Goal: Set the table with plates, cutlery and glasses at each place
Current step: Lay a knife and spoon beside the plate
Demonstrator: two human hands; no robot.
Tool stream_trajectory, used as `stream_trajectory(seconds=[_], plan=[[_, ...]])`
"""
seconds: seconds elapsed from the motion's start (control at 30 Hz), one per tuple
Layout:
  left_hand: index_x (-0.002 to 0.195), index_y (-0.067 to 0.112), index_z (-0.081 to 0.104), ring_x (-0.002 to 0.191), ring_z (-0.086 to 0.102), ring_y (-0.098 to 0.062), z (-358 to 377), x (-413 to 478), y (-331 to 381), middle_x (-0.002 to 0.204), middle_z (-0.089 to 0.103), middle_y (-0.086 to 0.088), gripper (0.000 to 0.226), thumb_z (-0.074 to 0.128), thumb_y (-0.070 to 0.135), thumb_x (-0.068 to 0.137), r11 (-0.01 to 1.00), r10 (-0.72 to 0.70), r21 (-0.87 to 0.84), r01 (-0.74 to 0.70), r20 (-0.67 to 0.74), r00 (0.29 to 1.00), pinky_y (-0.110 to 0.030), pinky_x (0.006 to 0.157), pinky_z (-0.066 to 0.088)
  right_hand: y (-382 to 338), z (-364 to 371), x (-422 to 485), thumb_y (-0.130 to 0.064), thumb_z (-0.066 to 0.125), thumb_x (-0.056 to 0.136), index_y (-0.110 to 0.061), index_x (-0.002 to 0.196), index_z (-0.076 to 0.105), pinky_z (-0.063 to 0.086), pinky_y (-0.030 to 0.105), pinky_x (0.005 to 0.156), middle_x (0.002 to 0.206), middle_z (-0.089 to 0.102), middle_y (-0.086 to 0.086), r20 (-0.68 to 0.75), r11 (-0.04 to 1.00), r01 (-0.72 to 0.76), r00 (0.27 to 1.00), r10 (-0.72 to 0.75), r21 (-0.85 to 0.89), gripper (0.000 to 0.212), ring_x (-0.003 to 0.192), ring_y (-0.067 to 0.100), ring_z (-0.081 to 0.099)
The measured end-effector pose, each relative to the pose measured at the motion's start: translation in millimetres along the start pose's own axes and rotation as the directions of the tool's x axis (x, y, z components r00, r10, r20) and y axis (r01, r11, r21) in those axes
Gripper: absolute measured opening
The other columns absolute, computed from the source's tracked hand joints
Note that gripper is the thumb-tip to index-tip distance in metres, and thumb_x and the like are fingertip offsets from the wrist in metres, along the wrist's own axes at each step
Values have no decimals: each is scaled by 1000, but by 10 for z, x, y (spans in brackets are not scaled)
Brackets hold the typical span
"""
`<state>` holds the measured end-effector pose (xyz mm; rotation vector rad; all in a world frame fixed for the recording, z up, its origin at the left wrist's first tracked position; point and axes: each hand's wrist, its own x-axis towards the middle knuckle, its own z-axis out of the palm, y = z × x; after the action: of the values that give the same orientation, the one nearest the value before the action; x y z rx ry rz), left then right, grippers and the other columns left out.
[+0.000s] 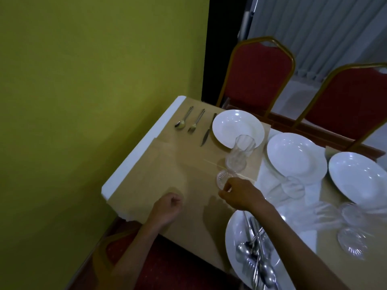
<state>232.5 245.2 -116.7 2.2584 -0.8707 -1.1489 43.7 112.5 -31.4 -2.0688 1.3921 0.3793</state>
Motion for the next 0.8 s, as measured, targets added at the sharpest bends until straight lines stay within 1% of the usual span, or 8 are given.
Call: stream_trajectory(seconds=[0.07,0.17,0.3,0.4,0.47,0.57,0.7,0.8], plan=[[108,24,66,109,61,-16,38,4,-74,108,63,5,15,58,23,95,1000,-10,17,10,22,1000,-20,82,40,107,127,30,-45,56,89,-20,101,65,54,36,82,101,67,2,9,995,-67,998,68,-74,29,90,19,64],[116,18,66,110,60,-16,155,-32,-83,114,64,2,22,57,23,96,999,-8,32,6,65,998,-20,82,39,323,272,-22,-41,54,89,-20,101,61,46,32,75,101,65,1,16,977,-154,987,158,-149,26,91,20,62],[110,20,68,104,62,-15,384,-79,23,113,69,1,19,58,22,94,999,12,45,-17,114,993,-20,82,42,609,446,-148,-49,52,93,-17,109,60,50,34,83,108,66,3,-58,959,-255,967,250,-119,37,103,25,65],[105,25,67,98,61,-11,535,-114,149,109,69,5,16,58,23,92,997,58,49,-65,132,989,-20,80,41,743,626,-186,-54,48,93,-19,107,62,53,37,87,104,67,2,-70,957,-285,957,281,-56,40,101,25,66],[103,27,67,100,62,-11,627,-150,250,104,67,9,15,59,21,91,995,94,31,-99,145,985,-19,79,39,744,711,-210,-47,49,95,-20,104,64,50,34,83,103,69,3,-72,958,-282,958,278,-57,32,99,25,67],[104,26,68,97,59,-7,727,-216,394,102,62,13,18,57,20,92,989,144,12,-148,167,975,-18,79,39,737,801,-209,-39,53,96,-27,87,61,46,32,76,98,71,2,-84,962,-274,958,273,-5,17,95,25,68],[106,21,74,87,58,-2,813,-328,534,91,64,18,20,57,21,95,979,202,-65,-194,172,964,-16,75,41,767,806,-239,-34,57,93,-25,81,61,49,31,71,81,63,-3,-101,973,-223,968,228,58,16,88,24,68],[100,22,75,73,62,0,893,-403,615,78,68,15,19,57,29,96,963,251,-144,-226,186,950,-18,67,44,762,755,-285,-33,61,92,-23,73,63,50,30,68,77,64,-4,-150,987,-103,981,121,121,22,80,20,65]])
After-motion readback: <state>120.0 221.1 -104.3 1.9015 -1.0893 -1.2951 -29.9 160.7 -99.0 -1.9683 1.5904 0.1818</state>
